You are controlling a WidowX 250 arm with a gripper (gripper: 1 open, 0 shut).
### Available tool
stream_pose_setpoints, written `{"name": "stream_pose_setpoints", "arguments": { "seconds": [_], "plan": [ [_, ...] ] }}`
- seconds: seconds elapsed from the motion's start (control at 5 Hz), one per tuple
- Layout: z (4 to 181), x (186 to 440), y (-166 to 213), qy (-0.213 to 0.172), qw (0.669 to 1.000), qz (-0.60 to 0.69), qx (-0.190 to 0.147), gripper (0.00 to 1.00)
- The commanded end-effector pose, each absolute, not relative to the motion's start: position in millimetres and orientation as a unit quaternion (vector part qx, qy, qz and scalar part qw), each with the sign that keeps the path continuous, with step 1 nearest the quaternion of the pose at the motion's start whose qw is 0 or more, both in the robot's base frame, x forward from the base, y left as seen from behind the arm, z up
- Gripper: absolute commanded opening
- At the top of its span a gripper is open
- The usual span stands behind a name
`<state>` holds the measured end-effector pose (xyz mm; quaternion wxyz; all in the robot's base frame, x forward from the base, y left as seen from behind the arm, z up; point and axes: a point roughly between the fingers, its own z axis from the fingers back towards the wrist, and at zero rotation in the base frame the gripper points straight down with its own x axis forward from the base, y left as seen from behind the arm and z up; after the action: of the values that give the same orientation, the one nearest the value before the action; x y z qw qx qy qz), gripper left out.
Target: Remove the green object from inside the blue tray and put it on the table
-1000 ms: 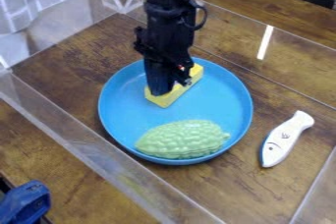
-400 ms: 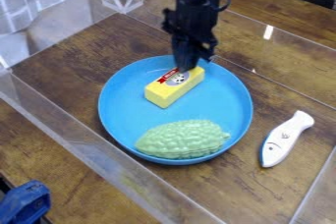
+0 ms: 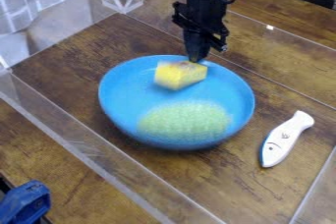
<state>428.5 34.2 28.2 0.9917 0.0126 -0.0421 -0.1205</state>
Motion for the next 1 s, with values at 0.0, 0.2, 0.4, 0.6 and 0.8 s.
{"name": "stream_pose_setpoints", "arguments": {
  "seconds": [0.0, 0.2, 0.4, 0.6, 0.8],
  "plan": [
    [11.6, 424.9, 49.1, -0.023, 0.997, -0.079, 0.003, 1.0],
    [11.5, 433.0, 67.4, -0.02, 0.993, -0.116, 0.004, 0.0],
    [12.6, 439.9, 79.5, -0.013, 0.988, -0.156, 0.005, 0.0],
    [12.7, 437.2, 82.0, -0.005, 0.988, -0.154, 0.003, 0.0],
    [12.4, 436.9, 63.8, 0.002, 0.985, -0.17, -0.002, 1.0]
  ]
}}
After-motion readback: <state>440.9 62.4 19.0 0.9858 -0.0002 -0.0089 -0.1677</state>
